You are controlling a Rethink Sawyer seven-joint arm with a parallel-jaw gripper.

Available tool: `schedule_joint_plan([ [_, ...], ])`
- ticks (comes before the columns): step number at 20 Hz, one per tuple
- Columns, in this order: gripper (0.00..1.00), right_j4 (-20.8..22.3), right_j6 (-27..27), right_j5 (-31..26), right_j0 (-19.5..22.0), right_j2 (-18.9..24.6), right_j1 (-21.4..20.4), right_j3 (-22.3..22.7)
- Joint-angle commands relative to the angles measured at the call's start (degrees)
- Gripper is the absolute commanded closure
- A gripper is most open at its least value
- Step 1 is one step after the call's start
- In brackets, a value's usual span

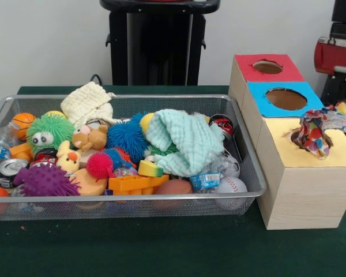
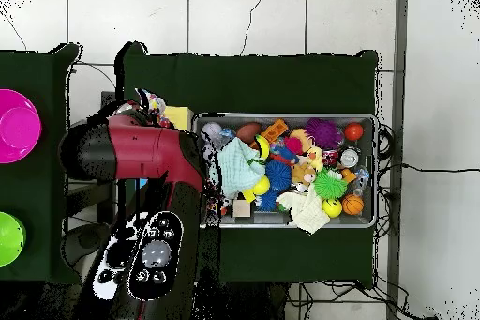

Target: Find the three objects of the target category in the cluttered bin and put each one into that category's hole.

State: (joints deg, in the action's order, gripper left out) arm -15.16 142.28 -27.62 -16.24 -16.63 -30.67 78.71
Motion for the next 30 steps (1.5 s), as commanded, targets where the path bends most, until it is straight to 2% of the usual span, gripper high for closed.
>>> schedule_joint_plan([
  [1,1.0,-3.0,10.3,-6.1,0.7,3.4,0.0,5.1],
  [8,1.0,-4.4,12.5,-9.9,-1.3,2.5,-0.8,3.8],
  [15,1.0,-4.7,10.1,-11.5,-1.4,3.4,-2.3,7.5],
  [19,1.0,-2.0,7.1,-9.9,-1.8,2.7,-1.2,8.7],
  [22,1.0,1.8,3.5,-7.3,-1.9,1.1,0.3,7.8],
  [30,1.0,4.6,1.3,-4.3,-0.4,1.9,-0.4,9.0],
])
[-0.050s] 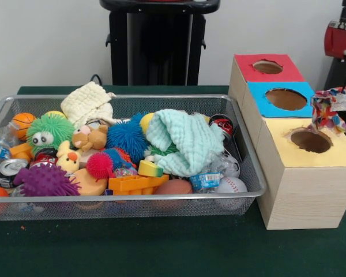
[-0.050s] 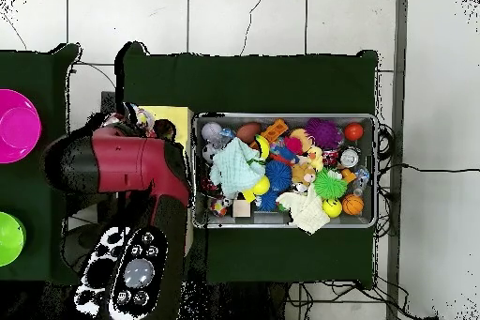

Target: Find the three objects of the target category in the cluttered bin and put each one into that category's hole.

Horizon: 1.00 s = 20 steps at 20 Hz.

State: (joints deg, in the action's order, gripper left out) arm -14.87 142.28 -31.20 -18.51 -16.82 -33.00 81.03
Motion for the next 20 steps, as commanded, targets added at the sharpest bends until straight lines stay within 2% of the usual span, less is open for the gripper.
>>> schedule_joint_plan([
  [1,1.0,4.8,1.3,-0.6,1.9,2.1,1.9,6.5],
  [8,1.0,9.0,-0.5,-0.2,3.0,1.5,1.7,4.4],
  [16,1.0,12.3,-1.7,-2.7,4.5,1.7,2.0,-3.3],
  [20,1.0,13.4,-2.7,-4.2,6.0,2.5,2.8,-9.0],
])
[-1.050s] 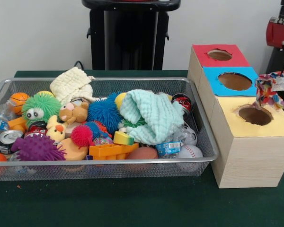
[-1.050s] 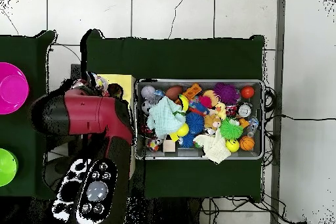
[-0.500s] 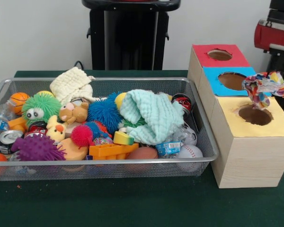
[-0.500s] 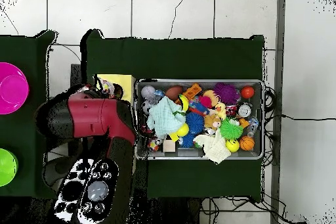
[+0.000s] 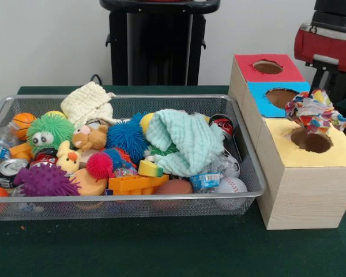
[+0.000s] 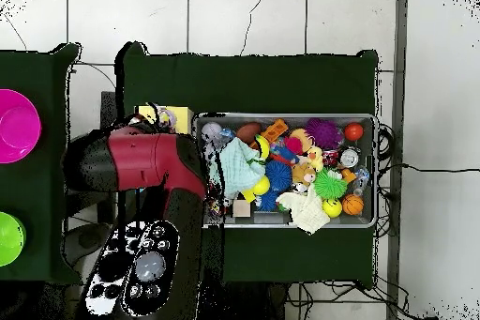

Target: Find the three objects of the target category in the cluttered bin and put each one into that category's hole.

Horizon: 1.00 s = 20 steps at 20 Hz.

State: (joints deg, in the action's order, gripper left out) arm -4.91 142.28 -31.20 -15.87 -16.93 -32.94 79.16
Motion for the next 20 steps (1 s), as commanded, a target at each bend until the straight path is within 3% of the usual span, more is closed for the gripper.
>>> schedule_joint_plan([
  [1,1.0,3.6,-2.5,-5.3,3.3,2.6,2.9,-8.8],
  [6,1.0,3.0,-0.8,-11.7,3.6,2.8,4.0,-16.6],
  [12,1.0,2.2,1.2,-14.6,4.2,2.7,5.4,-20.8],
  [14,1.0,0.2,5.5,-14.2,3.8,2.8,5.2,-18.2],
  [16,1.0,-3.3,12.4,-12.1,2.9,3.0,4.3,-12.4],
  [20,1.0,-4.2,10.4,-10.5,2.6,3.4,2.6,-5.9],
])
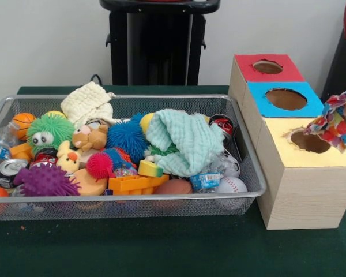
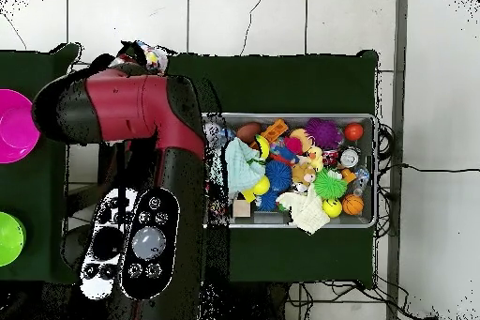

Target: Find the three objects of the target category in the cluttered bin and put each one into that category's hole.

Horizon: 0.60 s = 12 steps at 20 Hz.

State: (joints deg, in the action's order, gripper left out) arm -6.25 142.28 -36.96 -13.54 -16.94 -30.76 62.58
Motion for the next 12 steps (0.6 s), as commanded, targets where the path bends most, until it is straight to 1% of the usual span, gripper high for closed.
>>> schedule_joint_plan([
  [1,1.0,-2.5,9.2,-5.9,0.2,3.1,0.1,11.5],
  [4,1.0,-2.5,6.8,-5.4,0.4,3.4,-1.1,14.4],
  [6,1.0,-2.6,6.0,-6.4,0.3,3.6,-1.4,15.5],
  [10,1.0,-2.4,6.5,-6.7,-0.2,3.3,-1.1,16.3],
  [12,1.0,-3.0,7.6,-6.5,-0.6,3.5,-0.8,16.7],
])
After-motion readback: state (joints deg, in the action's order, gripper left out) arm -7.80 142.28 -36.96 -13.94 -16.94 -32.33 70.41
